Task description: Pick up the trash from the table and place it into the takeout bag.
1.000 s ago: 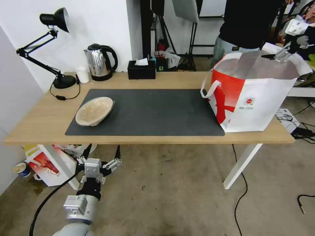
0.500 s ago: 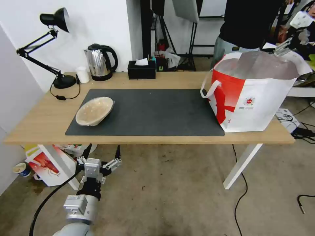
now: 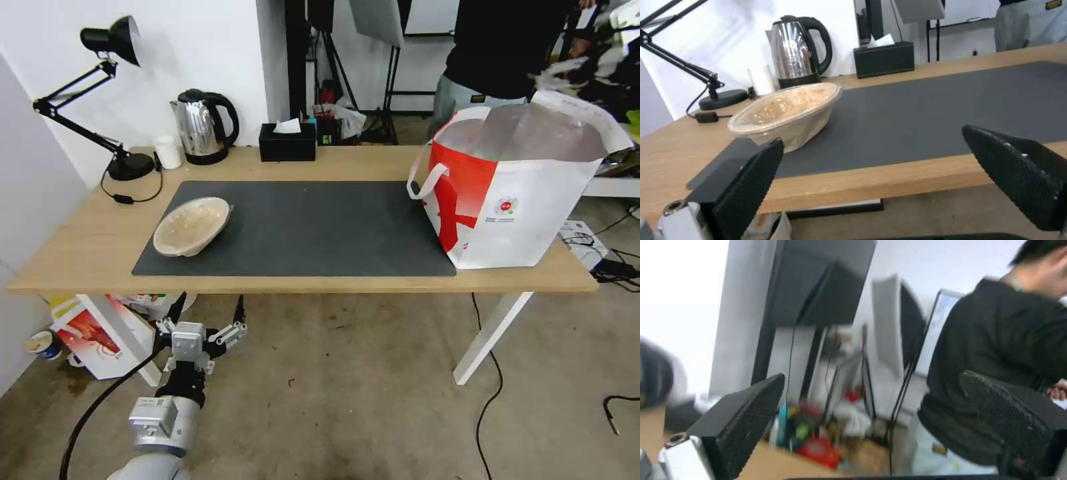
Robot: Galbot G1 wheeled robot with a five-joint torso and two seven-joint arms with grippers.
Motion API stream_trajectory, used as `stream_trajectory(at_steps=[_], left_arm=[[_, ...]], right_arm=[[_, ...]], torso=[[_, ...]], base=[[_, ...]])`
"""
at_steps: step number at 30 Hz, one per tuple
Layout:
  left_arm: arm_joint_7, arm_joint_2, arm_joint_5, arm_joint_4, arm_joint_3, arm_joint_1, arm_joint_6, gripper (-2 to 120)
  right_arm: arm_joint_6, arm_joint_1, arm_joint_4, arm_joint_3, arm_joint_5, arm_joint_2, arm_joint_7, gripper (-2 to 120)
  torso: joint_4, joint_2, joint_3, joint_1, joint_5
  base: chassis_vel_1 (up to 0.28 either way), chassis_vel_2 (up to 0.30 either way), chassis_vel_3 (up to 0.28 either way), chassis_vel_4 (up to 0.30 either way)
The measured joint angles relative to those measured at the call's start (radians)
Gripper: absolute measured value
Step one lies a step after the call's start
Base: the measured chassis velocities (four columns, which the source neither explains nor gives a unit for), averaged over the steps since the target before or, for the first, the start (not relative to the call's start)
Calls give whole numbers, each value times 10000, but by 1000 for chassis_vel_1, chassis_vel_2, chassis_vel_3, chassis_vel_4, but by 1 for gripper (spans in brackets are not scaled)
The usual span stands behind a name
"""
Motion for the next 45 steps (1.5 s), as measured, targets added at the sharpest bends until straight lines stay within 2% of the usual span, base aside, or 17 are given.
stream_trajectory(at_steps=[3, 5, 8, 10, 13, 14, 16, 24, 28, 29, 32, 41, 45], left_arm=[[0, 0, 0, 0, 0, -1, 0, 100], [0, 0, 0, 0, 0, 0, 0, 100], [0, 0, 0, 0, 0, 0, 0, 100], [0, 0, 0, 0, 0, -1, 0, 100], [0, 0, 0, 0, 0, 0, 0, 100], [0, 0, 0, 0, 0, 0, 0, 100], [0, 0, 0, 0, 0, 0, 0, 100], [0, 2, 0, 0, 0, 0, 0, 100], [0, -2, 0, 0, 0, 0, 0, 100], [0, -2, 0, 0, 0, 0, 0, 100], [0, 4, 0, 0, 0, -1, 0, 100], [0, 0, 0, 0, 1, -1, 0, 100], [0, 0, 0, 0, 1, 0, 0, 100]], right_arm=[[963, -356, 900, 17, 310, 162, 1606, 100], [1153, -387, 1073, 16, 338, 205, 1906, 100], [2018, -459, 1754, 0, 346, 471, 3222, 100], [2163, -482, 1846, 1, 332, 512, 3429, 100], [2947, -860, 2448, 95, -7, 778, 4558, 100], [2947, -860, 2448, 95, -7, 778, 4558, 100], [3377, -1531, 2929, 579, -534, 1046, 4982, 100], [3922, -3847, 4484, 2157, -1664, 1641, 5293, 100], [4021, -5866, 5391, 3341, -2484, 2410, 5242, 100], [4021, -5866, 5391, 3341, -2484, 2410, 5242, 100], [4076, -7576, 5974, 4164, -3270, 3214, 5079, 100], [3959, -10083, 7289, 5075, -4270, 4481, 4603, 100], [3925, -10976, 7552, 5076, -4654, 4491, 4584, 100]], torso=[[-2, 0, 0, -1, -1], [-1, 0, 0, 0, -2], [-1, 1, -1, 0, -4], [-1, 0, -1, 0, -3], [-2, 0, -1, 0, -2], [-2, 0, -1, 0, -2], [-1, 1, -1, 0, -3], [-3, 1, -1, -1, -3], [-2, 2, -1, -1, 0], [-2, 2, -1, -1, 0], [-3, 2, -1, -1, 1], [-2, 3, -1, -1, -2], [-4, 2, -1, -1, 2]], base=[[0, 0, 0, 0], [0, 0, 0, 0], [0, 0, 0, 0], [0, 0, 0, 0], [0, 0, 0, 0], [0, 0, 0, 0], [0, 0, 0, 0], [0, 0, 0, 0], [0, 0, 0, 0], [0, 0, 0, 0], [0, 0, 0, 0], [0, 0, 0, 0], [0, 0, 0, 0]])
